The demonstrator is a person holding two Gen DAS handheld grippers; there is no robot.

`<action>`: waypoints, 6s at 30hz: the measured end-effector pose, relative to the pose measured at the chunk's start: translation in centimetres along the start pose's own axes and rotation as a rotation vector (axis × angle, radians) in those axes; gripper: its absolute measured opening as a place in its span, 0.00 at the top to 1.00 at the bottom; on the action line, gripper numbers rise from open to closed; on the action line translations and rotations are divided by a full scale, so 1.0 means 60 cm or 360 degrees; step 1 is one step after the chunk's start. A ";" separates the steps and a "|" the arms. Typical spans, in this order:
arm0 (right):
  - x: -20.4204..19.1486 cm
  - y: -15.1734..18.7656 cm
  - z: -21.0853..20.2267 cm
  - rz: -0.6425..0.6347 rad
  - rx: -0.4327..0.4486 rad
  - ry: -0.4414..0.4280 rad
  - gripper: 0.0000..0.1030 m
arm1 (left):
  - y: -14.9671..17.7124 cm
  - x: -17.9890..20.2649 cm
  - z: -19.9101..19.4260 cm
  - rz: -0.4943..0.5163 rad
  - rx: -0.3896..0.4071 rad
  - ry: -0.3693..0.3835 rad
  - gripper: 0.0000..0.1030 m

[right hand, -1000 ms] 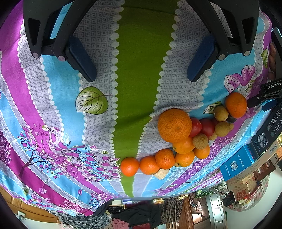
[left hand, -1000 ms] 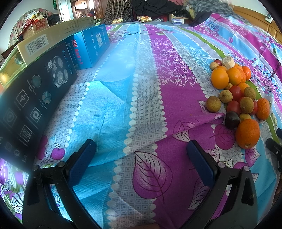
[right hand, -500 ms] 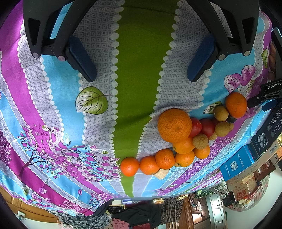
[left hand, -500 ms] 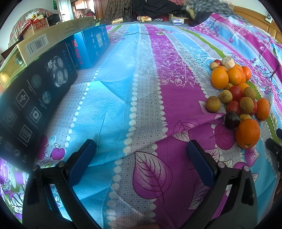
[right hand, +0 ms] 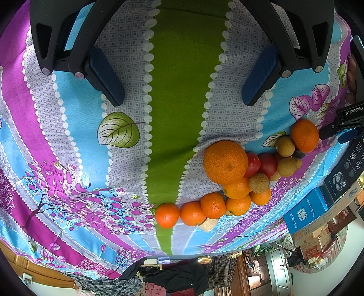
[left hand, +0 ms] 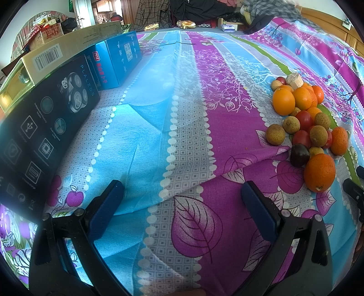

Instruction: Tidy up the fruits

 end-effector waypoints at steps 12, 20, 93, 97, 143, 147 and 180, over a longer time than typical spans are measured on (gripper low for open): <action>0.000 0.000 0.000 0.0001 0.0001 -0.0003 0.00 | -0.001 0.043 -0.042 0.0130 -0.0084 0.0273 0.14; 0.000 0.000 0.000 0.0001 0.0001 -0.0002 0.00 | -0.049 0.156 -0.085 0.0057 -0.0035 0.0704 0.16; -0.194 -0.196 -0.267 -0.0101 0.0300 -0.0093 0.75 | -0.180 -0.016 -0.281 -0.0018 0.0288 0.0292 0.63; -0.225 -0.220 -0.296 -0.0137 0.0331 -0.0123 0.75 | -0.192 -0.041 -0.304 -0.0061 0.0324 0.0275 0.63; -0.948 -0.164 -0.338 -0.0860 0.0096 -0.0867 0.75 | 0.014 -0.600 -0.432 -0.0905 0.0336 -0.0404 0.63; -0.995 -0.130 -0.320 -0.0927 0.0006 -0.0889 0.75 | 0.048 -0.629 -0.427 -0.0975 0.0293 -0.0424 0.63; -1.077 -0.020 -0.213 -0.1095 -0.0339 -0.0837 0.75 | 0.148 -0.683 -0.350 -0.1121 0.0054 -0.0329 0.63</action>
Point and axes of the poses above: each gripper's, at about its wrist camera, not at the fingertips, and z roughly the way its jaws point, x to its right, y to its underside, the point moved 8 cm from there along z, roughly the way its jaws point, and after that the axes turned 9 degrees about z, right-handed, at the moved point
